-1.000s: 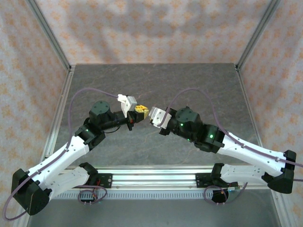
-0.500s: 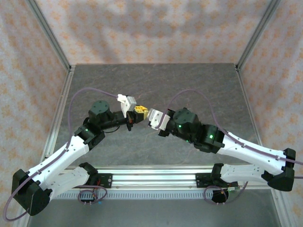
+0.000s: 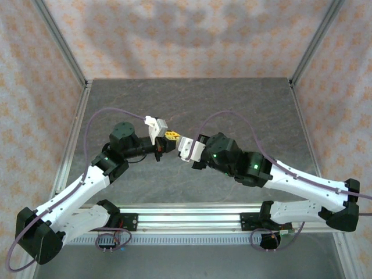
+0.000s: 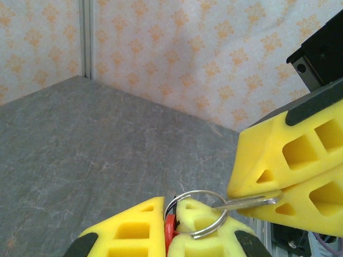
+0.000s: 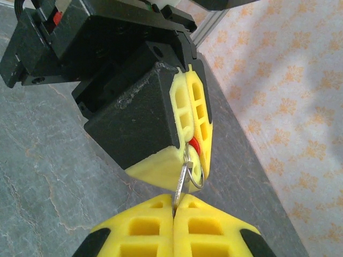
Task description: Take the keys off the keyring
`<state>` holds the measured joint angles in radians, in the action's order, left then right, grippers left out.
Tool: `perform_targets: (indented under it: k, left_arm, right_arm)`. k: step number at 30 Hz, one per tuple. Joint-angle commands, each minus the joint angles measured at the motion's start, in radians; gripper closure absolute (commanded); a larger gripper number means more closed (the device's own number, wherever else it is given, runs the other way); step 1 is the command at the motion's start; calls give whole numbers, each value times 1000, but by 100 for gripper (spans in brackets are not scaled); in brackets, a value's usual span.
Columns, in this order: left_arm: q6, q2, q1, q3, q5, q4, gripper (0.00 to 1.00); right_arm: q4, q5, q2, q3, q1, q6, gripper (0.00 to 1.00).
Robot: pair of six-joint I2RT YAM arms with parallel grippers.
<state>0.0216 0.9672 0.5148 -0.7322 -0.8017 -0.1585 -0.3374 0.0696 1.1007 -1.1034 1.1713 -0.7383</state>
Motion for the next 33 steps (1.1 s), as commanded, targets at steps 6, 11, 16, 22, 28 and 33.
perform_targets:
  k: [6, 11, 16, 22, 28, 33]
  left_arm:
    - [-22, 4, -26, -68, 93, -93, 100]
    - [-39, 2, -20, -68, 88, -85, 100]
    - [-58, 1, -10, -70, 92, -70, 100]
    - [-83, -7, 7, -71, 102, -48, 100]
    - [-113, -15, 23, -72, 119, -21, 100]
    - [-129, -21, 27, -66, 122, -14, 100]
  right_arm:
    - [-89, -304, 50, -12, 94, -44, 100]
    - [-70, -310, 57, -15, 93, -33, 100]
    - [-37, -327, 65, -13, 91, -18, 100]
    - [10, -357, 75, -8, 57, 17, 100]
    - [52, -414, 77, -6, 19, 58, 100]
    - [76, -448, 79, -1, -5, 88, 100]
